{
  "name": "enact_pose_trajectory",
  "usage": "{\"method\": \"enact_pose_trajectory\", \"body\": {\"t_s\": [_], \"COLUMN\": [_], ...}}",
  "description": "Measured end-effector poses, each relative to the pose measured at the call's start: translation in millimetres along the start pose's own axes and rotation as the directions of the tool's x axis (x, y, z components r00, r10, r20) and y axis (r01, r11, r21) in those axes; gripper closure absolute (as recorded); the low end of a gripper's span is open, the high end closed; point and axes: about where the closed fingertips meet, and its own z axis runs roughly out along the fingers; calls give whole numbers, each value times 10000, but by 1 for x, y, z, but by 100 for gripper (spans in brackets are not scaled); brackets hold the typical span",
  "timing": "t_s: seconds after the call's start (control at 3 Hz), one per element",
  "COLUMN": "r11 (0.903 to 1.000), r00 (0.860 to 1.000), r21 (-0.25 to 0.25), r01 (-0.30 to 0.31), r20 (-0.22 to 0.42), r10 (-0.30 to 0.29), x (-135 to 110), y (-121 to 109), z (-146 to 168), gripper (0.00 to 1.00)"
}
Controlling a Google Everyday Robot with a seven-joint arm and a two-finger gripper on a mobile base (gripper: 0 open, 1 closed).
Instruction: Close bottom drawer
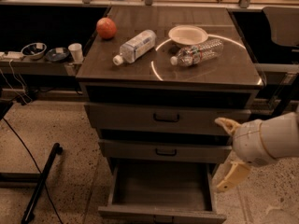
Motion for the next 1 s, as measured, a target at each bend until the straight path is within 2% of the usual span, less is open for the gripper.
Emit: {"method": "enact_pose_trajectory", "body": {"t_s": [0.33,0.67,1.0], "r11": [9951,9900,9844], "r00": [9958,9816,9735], "r21": [-821,-1342,-1742], "r01": [-545,-441,-237], "r20": [684,1786,2202], "r10": [602,679,625], "x": [58,91,104], "y": [23,39,52], "z": [89,142,170], "gripper": [0,0,0]}}
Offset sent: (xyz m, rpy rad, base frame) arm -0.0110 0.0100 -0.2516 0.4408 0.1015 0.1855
